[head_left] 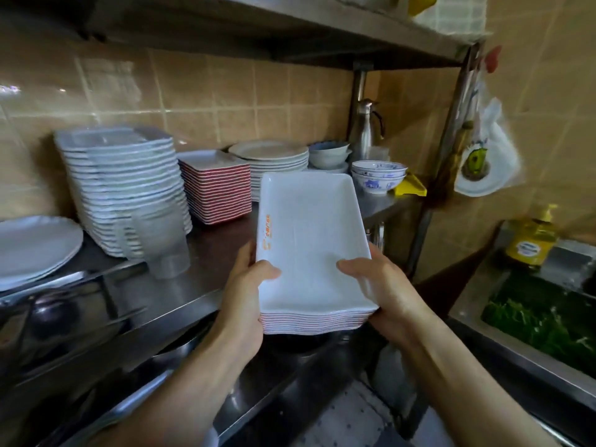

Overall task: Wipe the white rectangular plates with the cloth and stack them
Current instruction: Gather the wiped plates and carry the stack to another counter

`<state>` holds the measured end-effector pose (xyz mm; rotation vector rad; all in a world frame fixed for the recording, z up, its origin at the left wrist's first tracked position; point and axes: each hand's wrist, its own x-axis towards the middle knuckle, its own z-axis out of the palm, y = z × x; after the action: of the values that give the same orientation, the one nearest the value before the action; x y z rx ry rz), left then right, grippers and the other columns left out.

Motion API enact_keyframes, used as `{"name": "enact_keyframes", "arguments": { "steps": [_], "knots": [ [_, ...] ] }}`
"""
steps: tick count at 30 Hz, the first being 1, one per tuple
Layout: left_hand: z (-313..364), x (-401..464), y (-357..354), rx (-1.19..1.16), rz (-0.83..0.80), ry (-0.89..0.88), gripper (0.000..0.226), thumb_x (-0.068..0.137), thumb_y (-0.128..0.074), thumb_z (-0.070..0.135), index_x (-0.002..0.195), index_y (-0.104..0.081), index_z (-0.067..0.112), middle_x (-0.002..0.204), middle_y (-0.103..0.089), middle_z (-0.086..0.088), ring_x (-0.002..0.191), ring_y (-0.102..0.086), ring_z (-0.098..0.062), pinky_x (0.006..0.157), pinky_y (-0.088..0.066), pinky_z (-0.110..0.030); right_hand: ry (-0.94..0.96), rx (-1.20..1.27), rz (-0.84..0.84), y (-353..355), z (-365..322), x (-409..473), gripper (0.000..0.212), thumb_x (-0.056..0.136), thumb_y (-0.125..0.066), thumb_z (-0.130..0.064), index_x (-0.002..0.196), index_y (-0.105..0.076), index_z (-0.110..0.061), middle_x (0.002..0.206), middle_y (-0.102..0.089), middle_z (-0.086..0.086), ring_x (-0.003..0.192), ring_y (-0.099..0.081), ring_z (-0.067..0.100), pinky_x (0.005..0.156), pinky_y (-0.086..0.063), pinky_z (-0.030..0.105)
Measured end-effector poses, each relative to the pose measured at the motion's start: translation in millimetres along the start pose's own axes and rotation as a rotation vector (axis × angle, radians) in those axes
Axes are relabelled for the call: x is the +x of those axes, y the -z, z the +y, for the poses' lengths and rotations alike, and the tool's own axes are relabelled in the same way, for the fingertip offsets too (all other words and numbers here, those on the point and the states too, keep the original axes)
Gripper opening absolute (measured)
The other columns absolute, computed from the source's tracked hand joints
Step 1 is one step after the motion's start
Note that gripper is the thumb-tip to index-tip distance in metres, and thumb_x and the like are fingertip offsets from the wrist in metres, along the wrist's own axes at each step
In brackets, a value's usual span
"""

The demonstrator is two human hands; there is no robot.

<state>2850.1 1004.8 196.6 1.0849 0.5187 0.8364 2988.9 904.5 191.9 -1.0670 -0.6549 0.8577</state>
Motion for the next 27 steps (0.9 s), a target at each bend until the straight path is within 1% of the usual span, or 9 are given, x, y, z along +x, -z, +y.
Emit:
{"name": "enact_keyframes", "arguments": {
  "steps": [2,4,6,9,13,18,22,25,27],
  "knots": [
    [-1,12,-7,0.001,0.03,-0.016,0.053,0.078,-0.042,-0.006,0.122,-0.057,0.019,0.091,-0.073,-0.001,0.071,-0.069,-0.015,0.052,-0.051,-0.021,-0.034,0.006,-0.011,7,-3,19,0.05,0.08,-0.048,0.005,0.124,-0.056,-0.016,0.11,-0.068,0.016,0.097,-0.066,0.037,0.083,-0.055,0.047],
    [0,24,-11,-0.001,0.058,-0.03,0.054,0.078,-0.042,-0.006,0.123,-0.057,0.021,0.097,-0.073,-0.002,0.076,-0.069,-0.016,0.056,-0.052,-0.023,-0.053,0.008,-0.031,11,-5,39,0.053,0.08,-0.048,0.006,0.128,-0.053,-0.015,0.113,-0.067,0.017,0.102,-0.063,0.04,0.088,-0.051,0.049],
    [1,37,-12,-0.001,0.087,-0.044,0.054,0.079,-0.042,-0.005,0.125,-0.056,0.02,0.105,-0.071,-0.006,0.083,-0.068,-0.02,0.062,-0.051,-0.027,-0.061,-0.003,-0.061,11,-8,59,0.053,0.079,-0.048,0.006,0.128,-0.054,-0.014,0.113,-0.067,0.018,0.099,-0.064,0.038,0.084,-0.052,0.046],
    [5,60,-9,-0.021,0.129,-0.063,0.052,0.079,-0.042,-0.005,0.123,-0.058,0.018,0.104,-0.071,-0.008,0.083,-0.067,-0.022,0.065,-0.05,-0.031,-0.087,-0.002,-0.114,5,-11,88,0.049,0.078,-0.051,0.005,0.124,-0.055,-0.011,0.111,-0.068,0.017,0.094,-0.066,0.034,0.078,-0.055,0.041],
    [17,95,0,-0.052,0.188,-0.1,0.048,0.08,-0.041,-0.005,0.12,-0.058,0.015,0.101,-0.069,-0.013,0.084,-0.065,-0.028,0.067,-0.05,-0.032,-0.094,0.026,-0.211,-10,-18,130,0.049,0.06,-0.059,-0.002,0.108,-0.062,-0.011,0.093,-0.073,0.012,0.075,-0.071,0.027,0.056,-0.055,0.031],
    [40,140,4,-0.04,0.231,-0.15,0.042,0.079,-0.042,-0.005,0.113,-0.059,0.011,0.103,-0.068,-0.015,0.09,-0.063,-0.031,0.08,-0.049,-0.038,-0.114,-0.042,-0.239,-27,-35,182,0.063,0.057,-0.068,-0.006,0.119,-0.057,-0.013,0.104,-0.071,0.012,0.087,-0.069,0.029,0.061,-0.057,0.033],
    [62,178,3,-0.013,0.254,-0.188,0.045,0.079,-0.039,-0.005,0.119,-0.057,0.006,0.111,-0.066,-0.018,0.101,-0.061,-0.037,0.089,-0.047,-0.043,-0.127,-0.055,-0.274,-40,-55,226,0.031,0.083,-0.052,0.0,0.11,-0.058,-0.014,0.09,-0.072,0.008,0.075,-0.069,0.024,0.059,-0.058,0.032],
    [76,205,2,0.019,0.283,-0.201,0.049,0.079,-0.038,-0.002,0.125,-0.054,0.004,0.119,-0.063,-0.021,0.108,-0.059,-0.038,0.089,-0.047,-0.042,-0.172,-0.033,-0.293,-50,-67,261,0.026,0.087,-0.047,0.0,0.109,-0.057,-0.007,0.09,-0.068,0.011,0.075,-0.065,0.025,0.064,-0.056,0.032],
    [85,222,-1,0.026,0.322,-0.193,0.051,0.079,-0.039,0.0,0.128,-0.051,0.003,0.123,-0.06,-0.023,0.11,-0.058,-0.039,0.09,-0.047,-0.044,-0.218,-0.035,-0.322,-55,-74,283,0.018,0.088,-0.046,-0.002,0.101,-0.058,-0.004,0.087,-0.066,0.013,0.074,-0.064,0.026,0.064,-0.054,0.032]
  ]
}}
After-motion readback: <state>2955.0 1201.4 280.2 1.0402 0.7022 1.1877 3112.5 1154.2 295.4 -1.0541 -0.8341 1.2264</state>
